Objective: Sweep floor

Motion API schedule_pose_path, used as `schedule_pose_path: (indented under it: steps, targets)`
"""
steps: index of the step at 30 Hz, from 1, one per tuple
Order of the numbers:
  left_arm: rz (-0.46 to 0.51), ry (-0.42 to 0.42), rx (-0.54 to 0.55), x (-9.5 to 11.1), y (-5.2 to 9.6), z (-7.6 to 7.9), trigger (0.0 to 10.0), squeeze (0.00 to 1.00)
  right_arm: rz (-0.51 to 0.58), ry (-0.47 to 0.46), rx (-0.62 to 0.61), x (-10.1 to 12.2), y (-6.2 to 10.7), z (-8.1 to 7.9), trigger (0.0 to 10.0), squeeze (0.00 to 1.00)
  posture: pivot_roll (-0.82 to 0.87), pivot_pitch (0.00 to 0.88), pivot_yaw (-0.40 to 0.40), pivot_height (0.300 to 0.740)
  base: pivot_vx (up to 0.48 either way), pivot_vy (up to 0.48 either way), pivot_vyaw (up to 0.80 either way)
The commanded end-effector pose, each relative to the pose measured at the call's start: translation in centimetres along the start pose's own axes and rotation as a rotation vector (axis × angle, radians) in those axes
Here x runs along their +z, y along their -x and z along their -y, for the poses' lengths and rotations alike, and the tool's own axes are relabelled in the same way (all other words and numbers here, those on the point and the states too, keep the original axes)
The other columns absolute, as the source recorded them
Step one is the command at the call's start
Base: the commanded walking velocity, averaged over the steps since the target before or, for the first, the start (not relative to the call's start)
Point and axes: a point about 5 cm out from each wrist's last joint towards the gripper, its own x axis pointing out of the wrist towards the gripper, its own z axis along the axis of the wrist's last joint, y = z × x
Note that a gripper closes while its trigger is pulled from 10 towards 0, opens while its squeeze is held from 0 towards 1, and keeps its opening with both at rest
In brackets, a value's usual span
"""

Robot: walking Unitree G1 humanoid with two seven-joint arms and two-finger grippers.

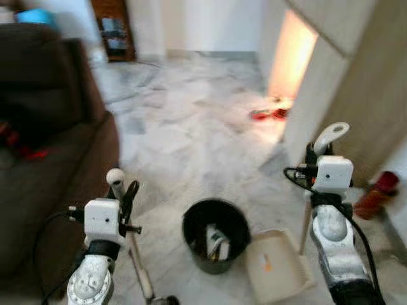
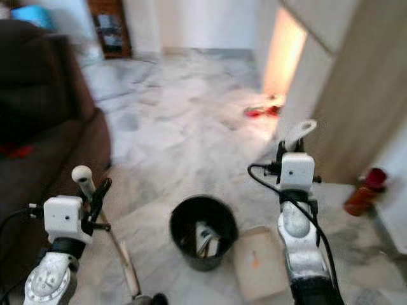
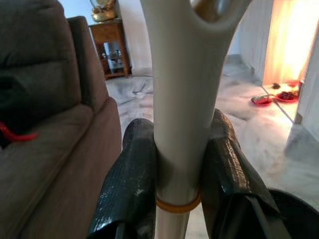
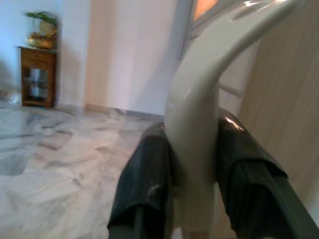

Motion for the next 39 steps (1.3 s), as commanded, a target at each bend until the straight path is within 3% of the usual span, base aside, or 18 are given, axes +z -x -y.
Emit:
schedule_pose_path:
  steps: [1, 15, 26, 33, 39]
  targets:
    - [0.044, -0.011, 0.001, 0.9, -0.6, -0.2, 10.0, 0.0, 0.058, -0.026, -0.023, 1.3, -0.6, 0.3, 10.0, 0.0, 0.02, 0.026, -0.002, 0.74, -0.315, 0.0, 0.0]
    - [0.044, -0.009, 0.01, 0.9, -0.7, -0.2, 10.0, 0.0, 0.059, -0.021, -0.01, 1.4, -0.8, 0.0, 10.0, 0.0, 0.03, 0.031, -0.008, 0.74, -0.319, 0.0, 0.0]
    - [0.048, -0.018, 0.006, 1.0, -1.5, -0.2, 10.0, 0.0, 0.064, -0.115, 0.023, 2.2, -0.8, -1.3, 10.0, 0.0, 0.02, 0.031, -0.016, 0.74, -0.113, 0.0, 0.0]
    - [0.077, 0.004, 0.003, 1.4, -2.4, -0.1, 10.0, 0.0, -0.005, -0.197, 0.021, 1.4, -0.6, -1.6, 10.0, 0.0, 0.02, 0.018, -0.018, 0.74, 0.0, 0.0, 0.0]
    - [0.085, 0.01, -0.017, 1.5, -2.6, 0.3, 10.0, 0.0, -0.019, -0.22, 0.005, 1.2, -0.5, -1.5, 10.0, 0.0, 0.01, 0.004, -0.014, 0.74, 0.0, 0.0, -0.8]
